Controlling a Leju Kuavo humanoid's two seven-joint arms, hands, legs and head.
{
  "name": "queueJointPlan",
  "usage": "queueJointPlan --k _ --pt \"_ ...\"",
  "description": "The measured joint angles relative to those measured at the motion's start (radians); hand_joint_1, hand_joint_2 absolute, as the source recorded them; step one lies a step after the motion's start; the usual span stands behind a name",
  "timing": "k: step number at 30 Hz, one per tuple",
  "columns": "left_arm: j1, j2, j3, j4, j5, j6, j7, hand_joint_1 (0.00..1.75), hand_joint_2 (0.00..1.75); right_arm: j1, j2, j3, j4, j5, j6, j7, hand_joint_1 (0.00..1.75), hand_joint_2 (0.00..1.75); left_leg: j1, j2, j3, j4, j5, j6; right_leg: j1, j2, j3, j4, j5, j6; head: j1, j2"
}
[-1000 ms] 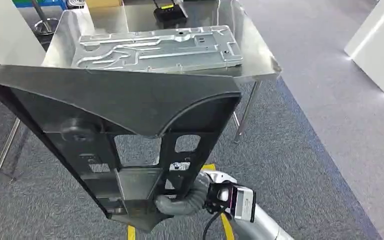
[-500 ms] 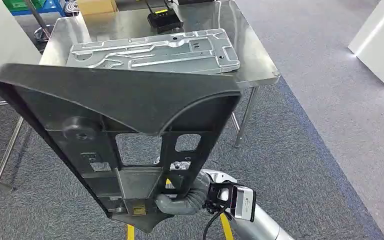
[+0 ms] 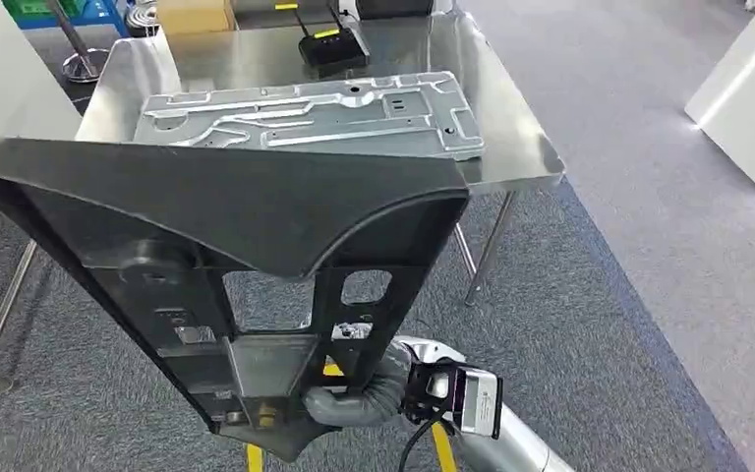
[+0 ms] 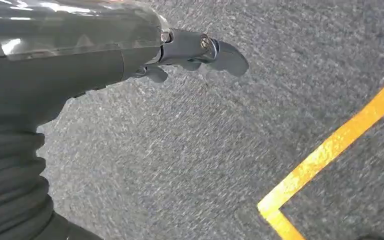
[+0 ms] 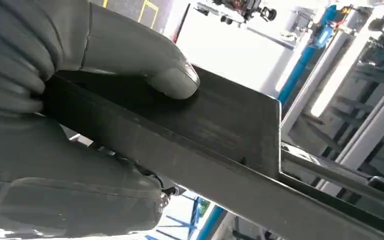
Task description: Take the parts from the cabinet and place them on the table.
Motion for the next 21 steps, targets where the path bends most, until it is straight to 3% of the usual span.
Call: queueJointPlan --k 2,3,4,5,7,8,9,10,12,13,14,15,17,18,19,20,21 --pt "0.0 -0.001 0.0 0.0 0.0 0.0 0.0 0.0 1.75 0.007 -0.002 -0.002 0.0 0.002 -0.002 0.0 1.68 1.75 0.0 -0.001 0.005 0.001 -0.01 0.001 -0.003 0.0 -0.1 0.141 -0.061 0.006 0.0 0.0" --pt "-0.001 -0.002 0.0 0.0 0.0 0.0 0.001 0.0 1.75 0.011 -0.003 -0.002 0.0 0.004 -0.003 0.0 1.68 1.75 0.0 -0.001 0.01 0.002 -0.017 0.0 -0.005 0.0 -0.133 0.171 -0.066 0.007 0.0 0.0" --pt "0.0 -0.002 0.0 0.0 0.0 0.0 0.002 0.0 1.75 0.013 -0.003 -0.002 0.0 0.006 -0.004 0.0 1.68 1.75 0.0 -0.001 0.019 0.002 -0.024 -0.001 -0.006 0.0 -0.14 0.152 -0.044 0.009 0.0 0.0" --pt "-0.001 -0.002 0.0 0.0 0.0 0.0 0.003 0.0 1.75 0.014 -0.004 -0.003 0.0 0.008 -0.005 0.0 1.68 1.75 0.0 -0.002 0.03 0.003 -0.033 -0.003 -0.008 0.0 -0.127 0.091 0.002 0.006 0.0 0.0" --pt "-0.005 -0.003 0.0 0.0 0.0 0.0 0.004 0.0 1.75 0.014 -0.005 -0.004 -0.003 0.01 -0.007 0.0 1.68 1.75 0.0 -0.002 0.054 0.003 -0.052 -0.009 -0.007 -0.001 -0.07 -0.078 0.121 -0.003 0.0 0.0" --pt "-0.006 -0.003 0.0 0.0 0.0 0.0 0.004 0.0 1.75 0.015 -0.007 -0.005 -0.003 0.011 -0.008 0.0 1.68 1.75 -0.001 -0.001 0.06 0.003 -0.061 -0.015 -0.004 -0.001 -0.06 -0.123 0.162 -0.011 0.0 0.0" --pt "-0.01 -0.004 0.0 0.0 0.0 0.0 0.005 0.0 1.75 0.015 -0.008 -0.006 -0.003 0.012 -0.011 0.0 1.68 1.75 -0.003 -0.005 0.063 0.003 -0.064 -0.022 0.003 -0.002 -0.061 -0.125 0.117 -0.016 0.0 0.0" --pt "-0.014 -0.004 0.0 0.0 0.0 -0.001 0.008 0.0 1.75 0.015 -0.008 -0.007 -0.006 0.015 -0.012 0.0 1.68 1.75 -0.002 -0.003 0.062 -0.001 -0.072 -0.031 0.005 -0.002 -0.059 -0.125 0.136 -0.025 0.0 0.0" --pt "-0.016 -0.005 0.0 0.0 0.0 -0.001 0.01 0.0 1.75 0.016 -0.008 -0.008 -0.009 0.014 -0.013 0.0 1.68 1.75 -0.004 -0.002 0.078 0.011 -0.07 -0.045 0.002 0.001 -0.044 -0.129 0.133 -0.041 0.0 0.0" --pt "-0.018 -0.005 0.0 0.0 0.0 -0.001 0.01 0.0 1.75 0.017 -0.007 -0.008 -0.013 0.015 -0.013 0.0 1.68 1.75 -0.001 0.001 0.071 0.028 -0.075 -0.047 -0.003 0.0 -0.033 -0.136 0.133 -0.045 0.0 0.0" --pt "-0.02 -0.005 0.0 0.0 0.0 -0.001 0.01 0.0 1.75 0.015 -0.008 -0.008 -0.014 0.015 -0.013 0.0 1.68 1.75 0.0 0.002 0.049 0.076 -0.076 -0.05 -0.004 -0.001 -0.025 -0.137 0.128 -0.052 -0.001 0.0" --pt "-0.024 -0.005 0.0 0.0 0.0 -0.001 0.01 0.0 1.75 0.015 -0.008 -0.008 -0.016 0.015 -0.012 0.0 1.68 1.75 0.001 0.002 0.005 0.149 -0.093 -0.055 -0.004 -0.002 -0.02 -0.137 0.122 -0.056 0.0 0.0" --pt "-0.023 -0.005 0.0 0.0 0.0 -0.003 0.01 0.0 1.75 0.017 -0.008 -0.008 -0.016 0.014 -0.011 0.001 1.68 1.75 0.002 0.002 -0.09 0.292 -0.163 -0.066 -0.002 -0.001 -0.009 -0.137 0.109 -0.058 -0.001 0.0" --pt "-0.021 -0.006 0.0 0.0 0.0 -0.004 0.01 0.0 1.75 0.016 -0.008 -0.008 -0.016 0.005 -0.011 0.006 1.68 1.75 0.002 0.002 -0.123 0.327 -0.184 -0.068 -0.001 0.0 -0.001 -0.137 0.101 -0.059 -0.001 0.0" --pt "-0.021 -0.006 0.0 0.0 0.0 -0.004 0.011 0.0 1.75 0.012 -0.008 -0.01 -0.016 -0.009 -0.01 0.017 1.68 1.75 0.002 0.002 -0.134 0.318 -0.178 -0.067 0.0 0.001 0.009 -0.137 0.094 -0.059 -0.001 0.0" --pt "-0.02 -0.006 0.0 0.0 0.0 -0.004 0.012 0.0 1.75 0.004 -0.007 -0.015 -0.017 -0.028 -0.005 0.035 1.68 1.75 0.002 0.002 -0.128 0.273 -0.149 -0.061 0.001 0.003 0.02 -0.137 0.086 -0.058 -0.001 0.0" --pt "-0.022 -0.005 0.0 0.0 0.0 -0.004 0.013 0.0 1.75 -0.007 -0.006 -0.022 -0.019 -0.043 -0.001 0.048 1.68 1.75 0.002 0.002 -0.105 0.193 -0.095 -0.054 0.003 0.003 0.034 -0.137 0.077 -0.056 -0.001 0.0"
